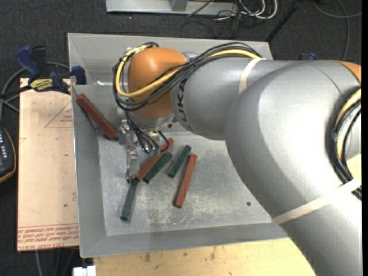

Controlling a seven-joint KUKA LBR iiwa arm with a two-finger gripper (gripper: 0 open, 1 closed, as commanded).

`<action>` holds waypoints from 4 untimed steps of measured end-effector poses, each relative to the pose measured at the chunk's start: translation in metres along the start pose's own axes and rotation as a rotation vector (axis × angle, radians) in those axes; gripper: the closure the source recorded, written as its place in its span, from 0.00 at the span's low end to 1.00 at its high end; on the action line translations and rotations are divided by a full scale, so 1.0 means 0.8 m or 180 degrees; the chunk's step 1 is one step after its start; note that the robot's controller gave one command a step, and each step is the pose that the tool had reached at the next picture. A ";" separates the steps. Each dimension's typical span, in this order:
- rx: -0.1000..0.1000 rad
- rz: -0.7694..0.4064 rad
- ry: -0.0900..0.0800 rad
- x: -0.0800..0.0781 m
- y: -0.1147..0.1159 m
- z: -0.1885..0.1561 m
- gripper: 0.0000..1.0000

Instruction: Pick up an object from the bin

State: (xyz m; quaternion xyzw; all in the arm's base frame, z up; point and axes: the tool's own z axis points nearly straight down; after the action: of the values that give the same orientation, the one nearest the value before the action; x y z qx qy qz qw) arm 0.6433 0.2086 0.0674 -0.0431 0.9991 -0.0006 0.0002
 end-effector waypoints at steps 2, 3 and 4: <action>0.0005 0.0002 -0.0007 0.045 -0.245 -0.004 0.00; 0.0004 -0.0828 -0.0012 0.043 -0.354 -0.020 0.00; 0.0003 -0.1615 -0.0020 0.059 -0.369 -0.073 0.00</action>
Offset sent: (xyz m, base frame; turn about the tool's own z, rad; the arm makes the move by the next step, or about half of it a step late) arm -0.0231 -0.0884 0.0026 0.0488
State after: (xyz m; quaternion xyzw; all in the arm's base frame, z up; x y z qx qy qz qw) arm 0.6219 -0.0891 0.1259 -0.2925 0.9563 -0.0009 0.0032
